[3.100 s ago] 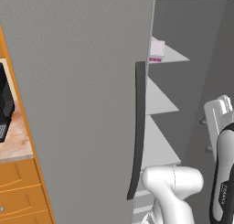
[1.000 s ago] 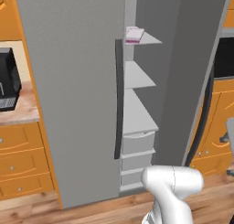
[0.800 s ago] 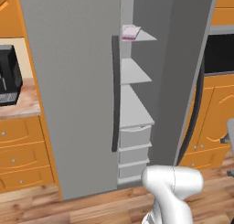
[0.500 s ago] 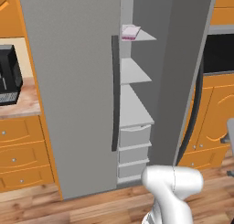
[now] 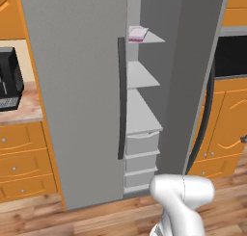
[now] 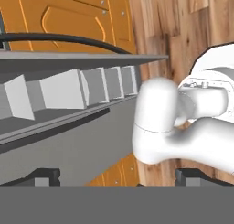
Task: The ice cube tray has been filled with water. Take the tray and place it in the freezer to make ice. Close the freezer door after placing the tray.
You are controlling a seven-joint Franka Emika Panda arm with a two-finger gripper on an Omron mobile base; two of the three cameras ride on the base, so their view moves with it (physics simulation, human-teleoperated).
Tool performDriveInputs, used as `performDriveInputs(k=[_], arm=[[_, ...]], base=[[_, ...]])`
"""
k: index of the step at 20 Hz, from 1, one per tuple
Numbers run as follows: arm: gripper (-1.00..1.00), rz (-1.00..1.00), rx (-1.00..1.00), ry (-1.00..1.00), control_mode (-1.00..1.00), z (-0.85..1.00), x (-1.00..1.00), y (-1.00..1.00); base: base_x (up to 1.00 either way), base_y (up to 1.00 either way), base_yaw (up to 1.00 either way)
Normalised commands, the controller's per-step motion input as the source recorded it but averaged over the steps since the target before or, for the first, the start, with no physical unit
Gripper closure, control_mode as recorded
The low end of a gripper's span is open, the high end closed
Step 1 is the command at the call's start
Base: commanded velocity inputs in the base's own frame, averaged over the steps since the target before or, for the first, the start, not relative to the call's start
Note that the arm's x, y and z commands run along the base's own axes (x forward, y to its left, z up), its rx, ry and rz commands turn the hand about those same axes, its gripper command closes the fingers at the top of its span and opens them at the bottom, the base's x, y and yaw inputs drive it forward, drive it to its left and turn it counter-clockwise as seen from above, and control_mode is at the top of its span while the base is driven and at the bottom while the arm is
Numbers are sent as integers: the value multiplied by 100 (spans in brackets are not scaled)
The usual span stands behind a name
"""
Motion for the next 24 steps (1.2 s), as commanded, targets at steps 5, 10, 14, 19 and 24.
performDriveInputs(k=[5,10,14,19,24], arm=[[-100,0,0,-10,-100,42,-13,-52],[-100,0,0,-9,-100,37,10,-47],[-100,0,0,-8,-100,22,37,-36],[-100,0,0,-16,-100,-2,44,-23],[-100,6,2,-18,-100,-38,66,-23]], base=[[0,0,0],[0,0,0],[0,0,0],[0,0,0],[0,0,0]])
